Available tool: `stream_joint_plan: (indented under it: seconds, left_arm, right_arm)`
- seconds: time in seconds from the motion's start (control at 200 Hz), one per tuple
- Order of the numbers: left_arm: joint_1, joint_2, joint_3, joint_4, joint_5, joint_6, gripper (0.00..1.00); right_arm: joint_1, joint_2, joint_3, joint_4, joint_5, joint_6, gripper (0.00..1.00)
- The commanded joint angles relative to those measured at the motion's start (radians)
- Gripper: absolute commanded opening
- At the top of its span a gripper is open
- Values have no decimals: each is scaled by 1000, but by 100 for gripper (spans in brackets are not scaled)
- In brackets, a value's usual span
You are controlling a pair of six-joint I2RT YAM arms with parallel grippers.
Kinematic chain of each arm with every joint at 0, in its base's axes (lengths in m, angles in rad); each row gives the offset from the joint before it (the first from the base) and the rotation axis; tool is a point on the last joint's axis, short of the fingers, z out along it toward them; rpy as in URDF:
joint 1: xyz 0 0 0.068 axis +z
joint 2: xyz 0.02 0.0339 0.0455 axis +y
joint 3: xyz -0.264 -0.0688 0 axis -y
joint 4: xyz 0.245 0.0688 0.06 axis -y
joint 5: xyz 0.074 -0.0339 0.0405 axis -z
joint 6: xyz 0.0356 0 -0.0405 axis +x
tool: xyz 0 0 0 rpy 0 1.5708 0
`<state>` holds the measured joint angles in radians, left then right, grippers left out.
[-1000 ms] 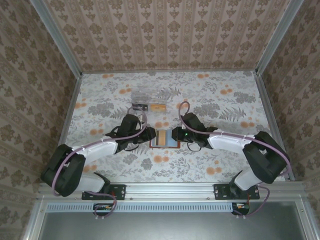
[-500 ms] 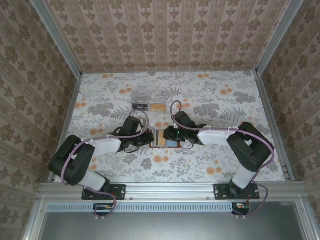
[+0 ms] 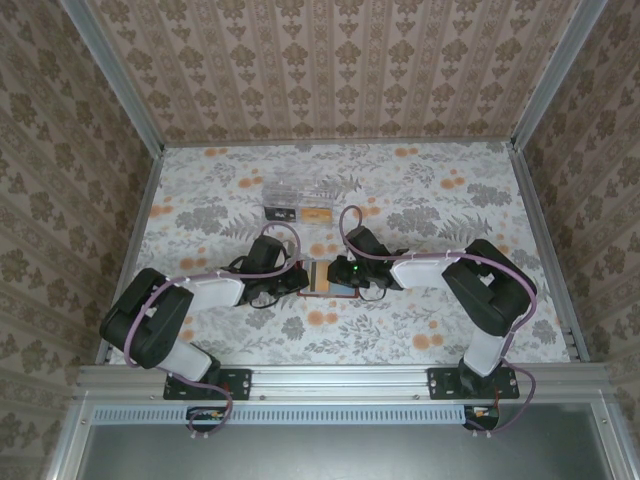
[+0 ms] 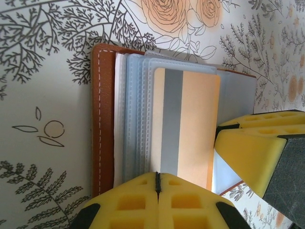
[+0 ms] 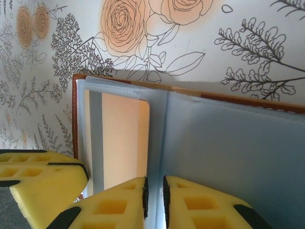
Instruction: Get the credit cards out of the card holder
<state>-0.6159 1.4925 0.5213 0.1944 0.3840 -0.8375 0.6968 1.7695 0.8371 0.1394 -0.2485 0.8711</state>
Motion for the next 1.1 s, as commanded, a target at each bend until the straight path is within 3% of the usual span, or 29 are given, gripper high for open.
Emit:
stream_joint_plan:
  seconds: [0.0,0.665,0.835,1.095]
  left_arm:
    - [-11,14,-18,-14,-22,-12,0]
    - [-27,25,-18,-13,-27,-19,0]
    - [-26,22,-18,-22,-29,-20,0]
    - [-18,4,-21,-46,-41,-16,0]
  right_arm:
    - [2,24,14,19,-30,19,20]
    - [1,52,9,63,-72,43,18]
    - [-6,41,-8,84,-73,55,0]
    - [-49,-6,-76,121,-78,61,0]
